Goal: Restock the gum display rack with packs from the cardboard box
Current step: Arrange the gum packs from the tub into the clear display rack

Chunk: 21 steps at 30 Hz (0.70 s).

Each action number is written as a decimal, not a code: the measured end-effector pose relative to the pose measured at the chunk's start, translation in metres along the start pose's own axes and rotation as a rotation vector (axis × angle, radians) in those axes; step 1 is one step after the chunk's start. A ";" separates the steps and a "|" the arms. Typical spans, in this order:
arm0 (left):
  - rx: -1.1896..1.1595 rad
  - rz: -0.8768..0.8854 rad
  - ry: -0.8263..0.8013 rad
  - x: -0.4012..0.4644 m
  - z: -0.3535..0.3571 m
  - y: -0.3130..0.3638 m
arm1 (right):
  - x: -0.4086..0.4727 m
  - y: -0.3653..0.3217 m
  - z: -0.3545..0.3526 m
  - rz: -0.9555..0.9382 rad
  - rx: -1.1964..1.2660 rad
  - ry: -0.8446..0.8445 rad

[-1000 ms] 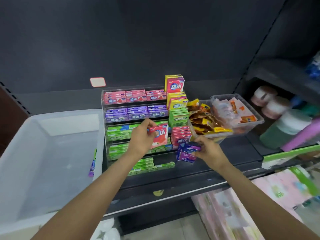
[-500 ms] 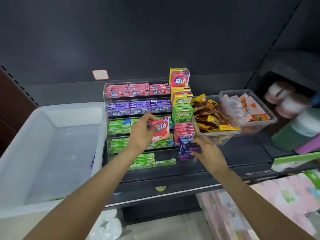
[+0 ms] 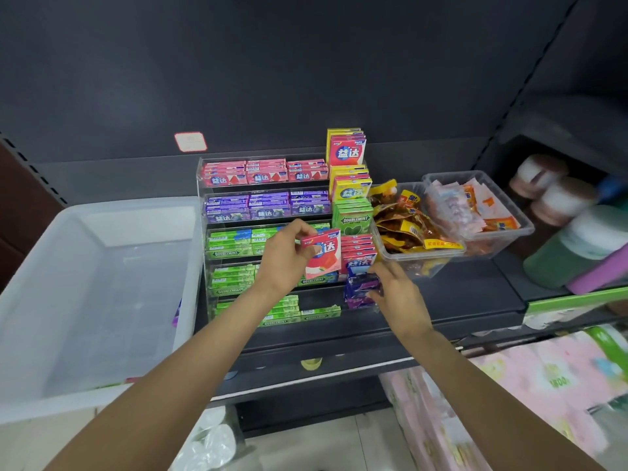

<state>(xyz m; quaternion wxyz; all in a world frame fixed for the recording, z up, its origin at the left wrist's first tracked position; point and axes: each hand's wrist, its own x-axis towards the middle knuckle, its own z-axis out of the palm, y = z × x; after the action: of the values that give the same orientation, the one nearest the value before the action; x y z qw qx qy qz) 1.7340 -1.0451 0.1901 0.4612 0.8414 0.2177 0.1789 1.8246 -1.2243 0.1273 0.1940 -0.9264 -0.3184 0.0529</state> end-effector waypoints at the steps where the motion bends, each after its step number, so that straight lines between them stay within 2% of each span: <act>1: -0.002 0.003 0.002 0.000 0.000 0.000 | 0.000 0.002 0.001 0.022 0.029 0.004; 4: -0.009 0.003 0.005 -0.002 -0.002 0.000 | -0.001 0.010 0.003 0.110 0.088 -0.012; 7: -0.004 -0.001 -0.006 -0.003 -0.002 -0.002 | -0.002 0.013 0.004 0.120 0.062 -0.009; 16: 0.009 0.014 -0.016 -0.003 -0.002 -0.002 | -0.004 -0.012 -0.005 -0.027 -0.057 0.101; 18: 0.005 0.025 -0.015 0.000 -0.004 0.000 | 0.002 -0.017 -0.014 -0.080 0.014 0.098; 21: -0.010 0.036 -0.025 0.007 -0.005 0.004 | 0.017 -0.029 -0.032 -0.109 0.294 0.081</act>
<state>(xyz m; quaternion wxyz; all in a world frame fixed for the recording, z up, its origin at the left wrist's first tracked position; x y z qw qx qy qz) 1.7388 -1.0397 0.1967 0.4649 0.8449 0.1958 0.1778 1.8288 -1.2033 0.1682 0.3428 -0.8707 -0.3491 0.0507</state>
